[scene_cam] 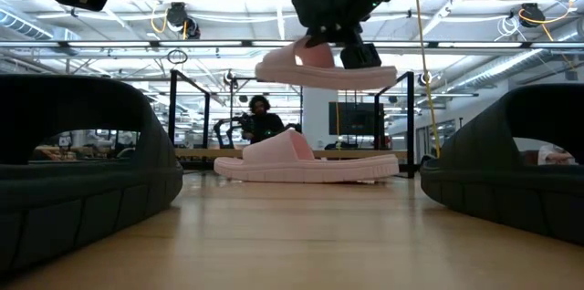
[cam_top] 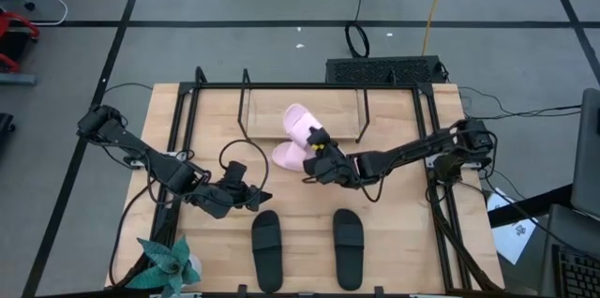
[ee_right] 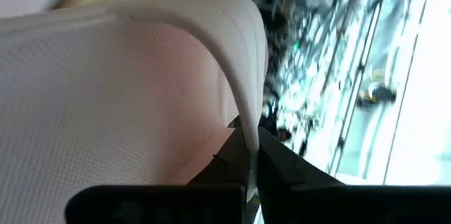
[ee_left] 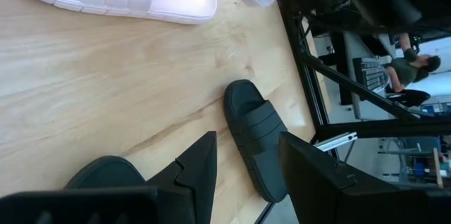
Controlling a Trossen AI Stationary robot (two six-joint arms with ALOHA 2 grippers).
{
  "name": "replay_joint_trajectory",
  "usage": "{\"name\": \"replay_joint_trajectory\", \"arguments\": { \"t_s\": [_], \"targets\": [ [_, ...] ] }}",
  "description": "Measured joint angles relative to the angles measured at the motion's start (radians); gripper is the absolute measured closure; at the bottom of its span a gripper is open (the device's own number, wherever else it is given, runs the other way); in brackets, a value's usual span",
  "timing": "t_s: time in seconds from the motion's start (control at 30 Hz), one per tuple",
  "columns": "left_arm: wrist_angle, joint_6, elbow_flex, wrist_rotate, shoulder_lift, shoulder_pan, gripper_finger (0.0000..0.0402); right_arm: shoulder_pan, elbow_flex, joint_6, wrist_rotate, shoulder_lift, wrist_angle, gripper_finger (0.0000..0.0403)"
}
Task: Pick and place slides into the shelf
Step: Put the bottom pink slide on the shelf
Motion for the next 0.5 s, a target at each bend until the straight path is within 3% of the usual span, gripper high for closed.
{"name": "replay_joint_trajectory", "arguments": {
  "t_s": [0.2, 0.5],
  "targets": [
    [0.003, 0.000, 0.000, 0.000, 0.000, 0.000, 0.0254, -0.046, 0.001, -0.067, 0.099, -0.021, 0.092, 0.0402],
    [0.010, 0.000, 0.000, -0.001, 0.000, 0.000, 0.0254, -0.125, 0.161, -0.047, 0.119, -0.027, 0.096, 0.0403]
  ]
}}
